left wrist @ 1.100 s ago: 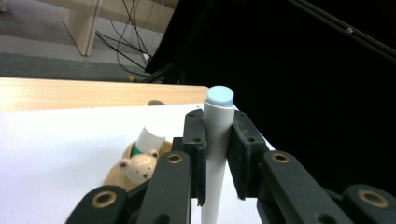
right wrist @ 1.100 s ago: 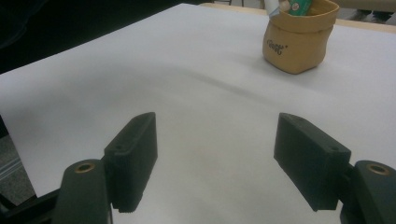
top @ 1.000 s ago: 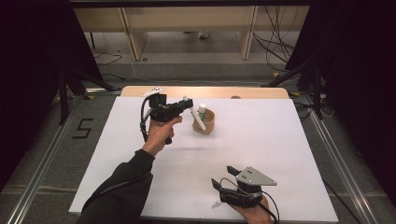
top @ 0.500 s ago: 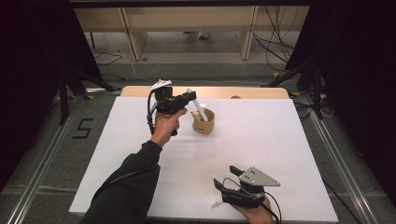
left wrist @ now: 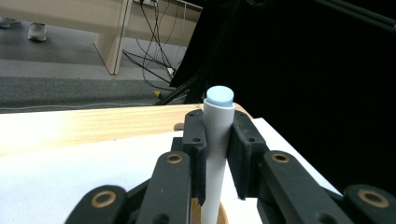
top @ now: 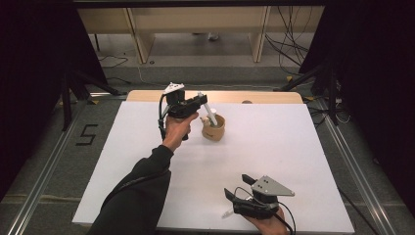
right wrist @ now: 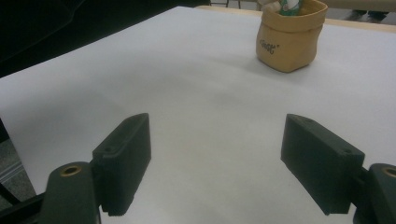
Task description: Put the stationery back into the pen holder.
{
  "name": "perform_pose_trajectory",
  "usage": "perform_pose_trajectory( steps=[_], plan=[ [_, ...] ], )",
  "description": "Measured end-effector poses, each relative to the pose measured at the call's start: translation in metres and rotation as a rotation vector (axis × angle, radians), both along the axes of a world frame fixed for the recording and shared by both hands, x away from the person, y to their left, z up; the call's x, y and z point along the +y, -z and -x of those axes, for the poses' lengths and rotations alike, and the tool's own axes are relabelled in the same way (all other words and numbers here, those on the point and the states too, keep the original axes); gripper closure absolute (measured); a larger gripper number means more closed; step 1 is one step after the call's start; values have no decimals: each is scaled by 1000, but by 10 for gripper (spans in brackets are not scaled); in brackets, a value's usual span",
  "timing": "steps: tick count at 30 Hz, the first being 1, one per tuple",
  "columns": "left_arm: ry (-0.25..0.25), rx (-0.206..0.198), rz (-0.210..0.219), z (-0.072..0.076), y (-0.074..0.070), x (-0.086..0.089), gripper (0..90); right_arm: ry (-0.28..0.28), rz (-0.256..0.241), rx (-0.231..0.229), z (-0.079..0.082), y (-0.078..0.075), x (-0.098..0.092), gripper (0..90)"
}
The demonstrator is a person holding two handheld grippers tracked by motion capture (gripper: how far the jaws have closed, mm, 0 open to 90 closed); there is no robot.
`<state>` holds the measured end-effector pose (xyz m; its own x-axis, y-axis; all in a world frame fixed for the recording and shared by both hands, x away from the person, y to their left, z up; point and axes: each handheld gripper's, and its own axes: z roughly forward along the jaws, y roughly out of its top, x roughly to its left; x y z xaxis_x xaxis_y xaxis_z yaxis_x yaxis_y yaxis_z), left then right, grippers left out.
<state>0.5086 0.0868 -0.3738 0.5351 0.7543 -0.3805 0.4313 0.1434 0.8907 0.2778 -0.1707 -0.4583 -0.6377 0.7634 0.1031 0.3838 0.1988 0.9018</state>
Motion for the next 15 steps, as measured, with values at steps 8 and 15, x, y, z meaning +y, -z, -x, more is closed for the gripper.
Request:
perform_pose_trajectory(
  steps=[8, 15],
  plan=[
    [-3, -13, -33, -4, 3, -6, 778, -4, 4, 1, 0, 0, 0, 250],
    [2, -8, -56, -7, 8, -13, 777, -5, 4, 1, 0, 1, 0, 250]
  ],
)
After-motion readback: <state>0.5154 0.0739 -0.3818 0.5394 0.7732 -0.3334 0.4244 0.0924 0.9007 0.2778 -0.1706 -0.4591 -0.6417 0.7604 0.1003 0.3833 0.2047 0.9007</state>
